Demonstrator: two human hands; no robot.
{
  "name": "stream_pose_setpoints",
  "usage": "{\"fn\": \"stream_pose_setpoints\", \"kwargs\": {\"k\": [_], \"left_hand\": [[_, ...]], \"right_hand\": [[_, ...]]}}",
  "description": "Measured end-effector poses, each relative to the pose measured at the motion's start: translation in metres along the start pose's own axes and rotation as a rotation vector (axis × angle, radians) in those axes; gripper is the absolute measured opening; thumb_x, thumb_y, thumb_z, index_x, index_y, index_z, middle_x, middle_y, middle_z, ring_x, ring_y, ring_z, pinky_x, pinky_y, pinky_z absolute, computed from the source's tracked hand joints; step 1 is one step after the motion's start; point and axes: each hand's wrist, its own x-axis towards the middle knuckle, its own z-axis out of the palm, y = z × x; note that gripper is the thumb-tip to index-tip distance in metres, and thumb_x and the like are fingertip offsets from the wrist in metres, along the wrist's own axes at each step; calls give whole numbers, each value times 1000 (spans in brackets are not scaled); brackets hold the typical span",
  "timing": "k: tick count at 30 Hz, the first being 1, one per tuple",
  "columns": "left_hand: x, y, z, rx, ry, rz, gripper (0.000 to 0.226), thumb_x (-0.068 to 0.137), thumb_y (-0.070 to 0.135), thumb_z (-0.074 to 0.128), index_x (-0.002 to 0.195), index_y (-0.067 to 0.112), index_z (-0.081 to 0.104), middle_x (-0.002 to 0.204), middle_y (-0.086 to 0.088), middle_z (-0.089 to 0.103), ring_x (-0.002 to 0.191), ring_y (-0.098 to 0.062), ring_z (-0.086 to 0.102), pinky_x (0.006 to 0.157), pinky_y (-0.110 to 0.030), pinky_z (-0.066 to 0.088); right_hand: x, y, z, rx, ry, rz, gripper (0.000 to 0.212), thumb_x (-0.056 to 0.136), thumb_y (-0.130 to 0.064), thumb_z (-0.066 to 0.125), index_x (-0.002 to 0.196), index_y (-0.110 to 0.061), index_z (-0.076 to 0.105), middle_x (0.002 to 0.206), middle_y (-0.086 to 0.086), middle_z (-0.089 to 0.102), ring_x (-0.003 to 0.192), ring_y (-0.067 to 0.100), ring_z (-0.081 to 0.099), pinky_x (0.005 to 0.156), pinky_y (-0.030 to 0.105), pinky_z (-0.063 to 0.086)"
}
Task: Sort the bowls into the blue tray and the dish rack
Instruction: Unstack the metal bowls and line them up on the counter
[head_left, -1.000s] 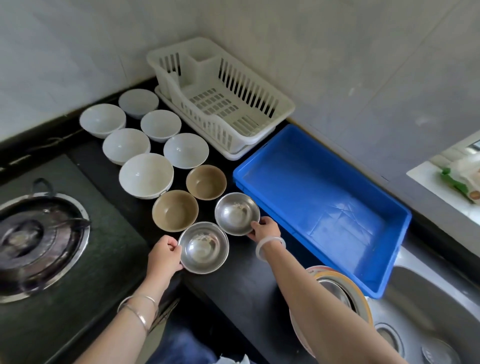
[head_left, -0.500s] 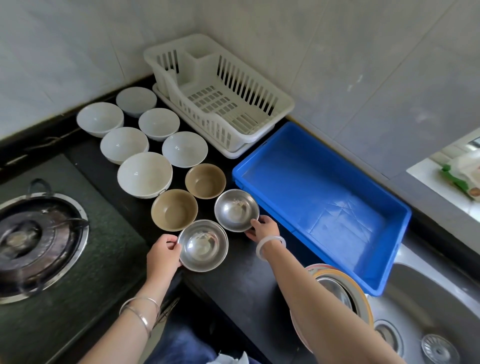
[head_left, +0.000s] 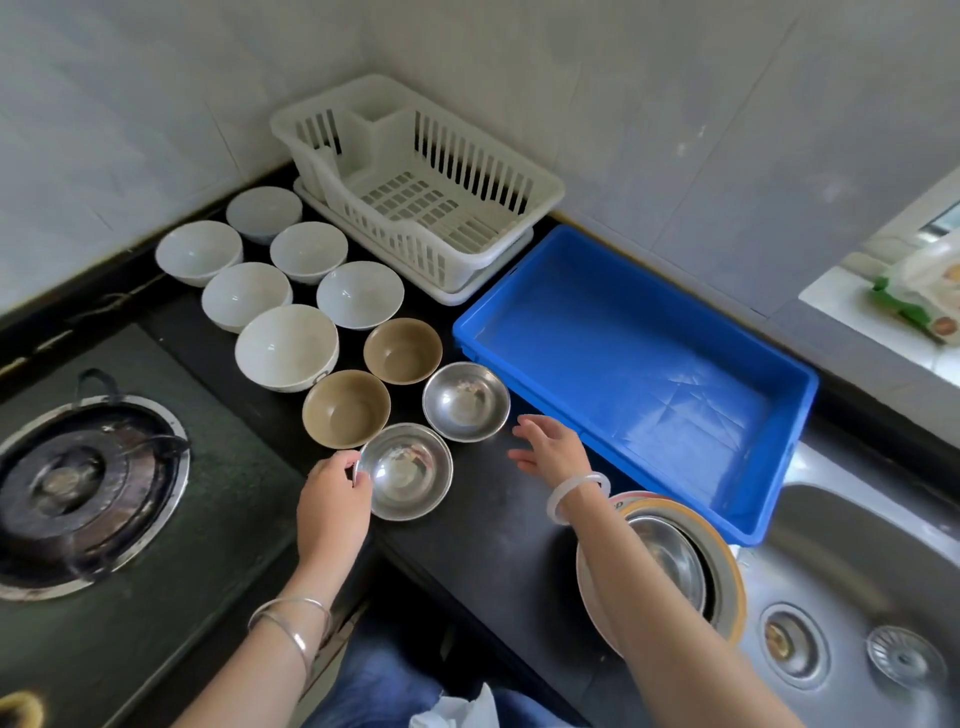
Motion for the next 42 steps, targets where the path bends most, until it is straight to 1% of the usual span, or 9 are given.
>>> {"fn": "stream_pose_setpoints", "kwargs": {"k": [3, 7, 11, 17, 21, 25, 32, 39, 42], "left_hand": [[-10, 20, 11, -29, -60, 63, 27, 92, 15, 49, 117, 13, 60, 117, -8, 62, 104, -26, 58, 86, -38, 48], [-34, 53, 45, -72, -235, 204, 23, 93, 16, 49, 112, 16, 61, 110, -3, 65, 91, -15, 58, 77, -28, 47], [-69, 85, 87, 0, -386, 404, 24, 91, 22, 54, 115, 20, 60, 113, 5, 61, 84, -7, 56, 77, -22, 45], [-108, 108, 130, 51, -582, 511, 29, 87, 29, 60, 114, 23, 55, 105, 7, 57, 93, -12, 59, 79, -27, 49], [-112, 110, 143, 96, -615, 513, 35, 86, 23, 62, 120, 19, 52, 109, 0, 61, 100, -19, 58, 86, -34, 49], [-109, 108, 147, 117, -608, 500, 28, 87, 22, 61, 114, 18, 56, 101, 1, 63, 93, -16, 60, 81, -30, 51], [-109, 106, 150, 103, -601, 487, 24, 85, 24, 64, 108, 21, 58, 97, 6, 63, 88, -10, 61, 77, -25, 50], [-111, 106, 155, 162, -557, 496, 33, 84, 21, 64, 116, 20, 55, 104, 2, 62, 91, -13, 61, 78, -29, 54], [-113, 108, 156, 208, -530, 500, 36, 85, 22, 64, 119, 19, 54, 107, 0, 61, 94, -16, 61, 79, -33, 55]], "right_hand": [[-26, 2, -32, -78, 85, -116, 14, 92, -21, 51, 90, -28, 63, 100, 0, 68, 73, 12, 66, 70, 24, 52], [-59, 24, -90, -345, 296, -173, 12, 91, -21, 54, 94, -20, 65, 87, -4, 68, 76, 14, 64, 66, 21, 45], [-87, 61, -136, -541, 498, -91, 11, 88, -21, 59, 94, -17, 67, 92, 5, 71, 83, 24, 62, 69, 25, 36], [-111, 104, -159, -654, 661, -80, 30, 78, -15, 70, 106, -9, 63, 103, 15, 59, 94, 37, 57, 79, 35, 42], [-111, 109, -154, -691, 642, -13, 52, 72, -25, 77, 116, -18, 51, 108, 9, 52, 99, 32, 52, 78, 36, 44], [-104, 108, -145, -693, 615, 23, 62, 74, -27, 73, 125, -27, 38, 109, 5, 48, 100, 28, 50, 70, 35, 44], [-98, 108, -149, -728, 656, -23, 43, 85, -7, 49, 124, -22, 41, 110, 8, 52, 90, 33, 57, 61, 31, 38], [-103, 105, -155, -916, 618, -14, 32, 93, -11, 38, 124, -19, 44, 109, 8, 64, 92, 33, 63, 67, 34, 44], [-106, 100, -159, -920, 649, 2, 19, 94, -15, 38, 107, -15, 52, 104, 8, 65, 92, 32, 62, 63, 31, 37]]}}
